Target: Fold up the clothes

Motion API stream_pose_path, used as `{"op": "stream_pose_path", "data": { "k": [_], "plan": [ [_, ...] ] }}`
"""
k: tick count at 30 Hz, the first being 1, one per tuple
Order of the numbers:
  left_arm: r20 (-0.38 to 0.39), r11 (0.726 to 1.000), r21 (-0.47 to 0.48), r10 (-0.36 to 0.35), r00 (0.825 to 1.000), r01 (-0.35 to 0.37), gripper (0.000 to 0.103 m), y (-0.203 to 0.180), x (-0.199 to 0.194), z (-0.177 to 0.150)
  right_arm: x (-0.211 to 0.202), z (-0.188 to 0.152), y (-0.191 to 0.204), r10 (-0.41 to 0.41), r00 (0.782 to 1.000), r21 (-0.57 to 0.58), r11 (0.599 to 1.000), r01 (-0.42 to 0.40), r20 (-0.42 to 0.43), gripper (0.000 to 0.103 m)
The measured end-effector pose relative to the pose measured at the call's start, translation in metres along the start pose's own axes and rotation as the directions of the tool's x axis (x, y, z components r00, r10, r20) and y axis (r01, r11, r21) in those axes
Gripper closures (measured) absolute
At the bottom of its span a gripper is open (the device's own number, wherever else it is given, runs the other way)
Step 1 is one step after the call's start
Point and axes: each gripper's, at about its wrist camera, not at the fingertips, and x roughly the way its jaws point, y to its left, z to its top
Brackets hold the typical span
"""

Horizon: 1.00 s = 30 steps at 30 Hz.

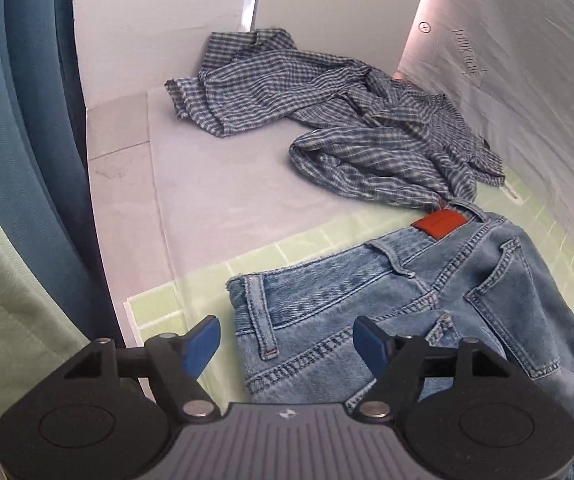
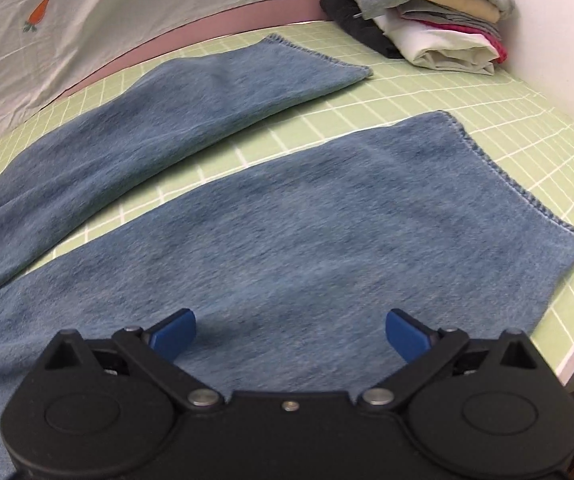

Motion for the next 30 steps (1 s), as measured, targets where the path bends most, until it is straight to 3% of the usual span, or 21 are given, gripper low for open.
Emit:
{"op": "stream_pose_path", "data": {
  "k": [6, 11, 17, 19, 25, 30],
  "plan": [
    [0.003, 0.989, 0.144, -0.044, 0.999, 0.043, 0.021, -0.050, -0.023, -0.032, 0.018, 0.015, -0.056, -0.051, 0.999, 0.094, 0.994, 0.052, -0.015, 0.001],
    [-0.096, 0.970, 0.222, -0.083, 0.992, 0.103, 0.017, -0.092, -0.025, -0.074, 0.032, 0.027, -0.079, -0.067, 0.998, 0.112, 0.991, 0.068, -0.011, 0.000],
    [-0.195, 0.942, 0.307, -0.081, 0.977, 0.139, 0.016, -0.140, -0.011, -0.111, 0.047, 0.051, -0.088, -0.080, 0.997, 0.134, 0.988, 0.081, -0.015, 0.000],
    [-0.207, 0.938, 0.319, -0.071, 0.976, 0.136, 0.015, -0.155, -0.005, -0.115, 0.049, 0.064, -0.091, -0.075, 0.997, 0.175, 0.982, 0.072, 0.008, 0.000],
    [-0.226, 0.933, 0.347, -0.013, 0.974, 0.093, 0.009, -0.191, 0.020, -0.114, 0.070, 0.113, -0.079, -0.072, 0.993, 0.153, 0.986, 0.058, 0.088, 0.000],
    [-0.195, 0.914, 0.405, 0.045, 0.980, 0.039, 0.000, -0.210, 0.027, -0.114, 0.106, 0.157, -0.058, -0.025, 0.994, 0.123, 0.992, 0.011, 0.108, 0.006]
  ]
}}
